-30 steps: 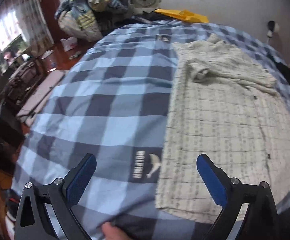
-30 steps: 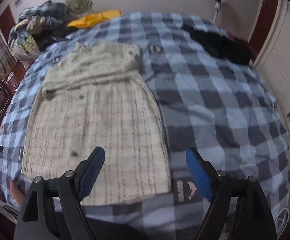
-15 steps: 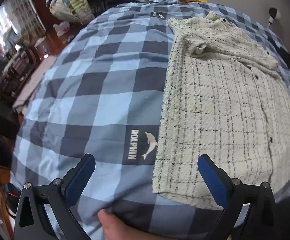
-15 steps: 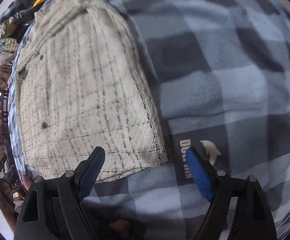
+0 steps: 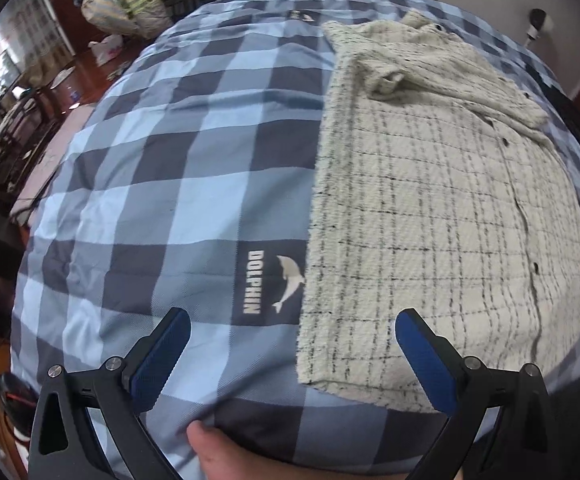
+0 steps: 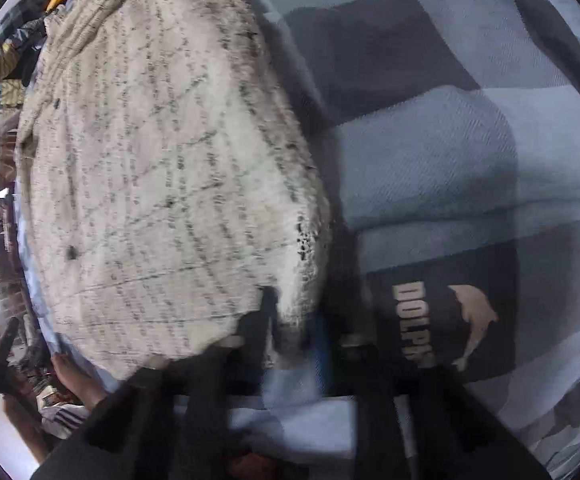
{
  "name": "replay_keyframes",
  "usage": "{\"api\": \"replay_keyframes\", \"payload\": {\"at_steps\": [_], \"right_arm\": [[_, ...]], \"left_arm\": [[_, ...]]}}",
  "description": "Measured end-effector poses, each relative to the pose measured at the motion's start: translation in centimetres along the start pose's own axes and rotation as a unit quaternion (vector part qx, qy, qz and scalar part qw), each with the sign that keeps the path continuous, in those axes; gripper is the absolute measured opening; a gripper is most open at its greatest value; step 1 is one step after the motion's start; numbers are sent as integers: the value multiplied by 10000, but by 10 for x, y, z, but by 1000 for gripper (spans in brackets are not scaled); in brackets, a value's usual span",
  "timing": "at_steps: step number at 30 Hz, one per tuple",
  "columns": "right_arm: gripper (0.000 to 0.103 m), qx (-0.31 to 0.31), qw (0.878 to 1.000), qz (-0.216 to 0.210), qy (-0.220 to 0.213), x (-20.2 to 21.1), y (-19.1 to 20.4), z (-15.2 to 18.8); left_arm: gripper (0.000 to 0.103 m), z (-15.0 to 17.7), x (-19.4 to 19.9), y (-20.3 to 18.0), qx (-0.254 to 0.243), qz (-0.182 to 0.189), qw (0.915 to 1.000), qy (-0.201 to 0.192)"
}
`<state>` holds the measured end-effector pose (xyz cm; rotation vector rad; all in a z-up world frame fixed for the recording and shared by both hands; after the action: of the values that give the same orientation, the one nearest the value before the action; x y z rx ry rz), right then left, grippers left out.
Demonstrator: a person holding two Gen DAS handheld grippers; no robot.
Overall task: Fold small clothes
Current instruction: 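Move the right gripper to the shirt hem and grasp it, then grasp the hem with the left gripper while the right gripper keeps holding it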
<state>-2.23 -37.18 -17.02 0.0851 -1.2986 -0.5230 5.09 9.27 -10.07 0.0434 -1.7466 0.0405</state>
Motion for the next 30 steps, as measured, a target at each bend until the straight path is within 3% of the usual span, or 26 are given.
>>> {"api": "replay_keyframes", "payload": {"at_steps": [4,9,13,20,25,28,30], "right_arm": [[4,189,9992,146,-316,16,15,4],[4,406,9957,-86,-823,47,36,8],[4,690,9924,-35,-1020,65,55,12],[4,896,9890,61,-1178,74,55,1],[4,910,9884,57,-1217,82,52,3],[4,866,9887,68,-1225,81,51,5],[4,843,9887,86,-1234,80,51,4]], "left_arm": [[103,-3,-6,5,107,233,9993,273],[103,-1,-25,8,115,329,9970,685],[102,1,-46,2,3,462,9930,1083],[82,9,-82,-6,-14,594,9821,1787],[69,15,-98,-9,-8,479,9757,2138],[56,18,-105,-15,-23,573,9730,2235],[37,20,-110,-15,29,751,9712,2263]]}}
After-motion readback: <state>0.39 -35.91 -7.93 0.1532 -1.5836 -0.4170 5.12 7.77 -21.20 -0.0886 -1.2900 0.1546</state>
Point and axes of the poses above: each gripper's, at about its wrist camera, not at the fingertips, and x roughly against the way its jaws point, y to its left, z to its underside, the point moved 5 cm from there along -x, roughly the way its jaws point, and after that the axes turned 10 degrees about y, right-handed, at the moved point
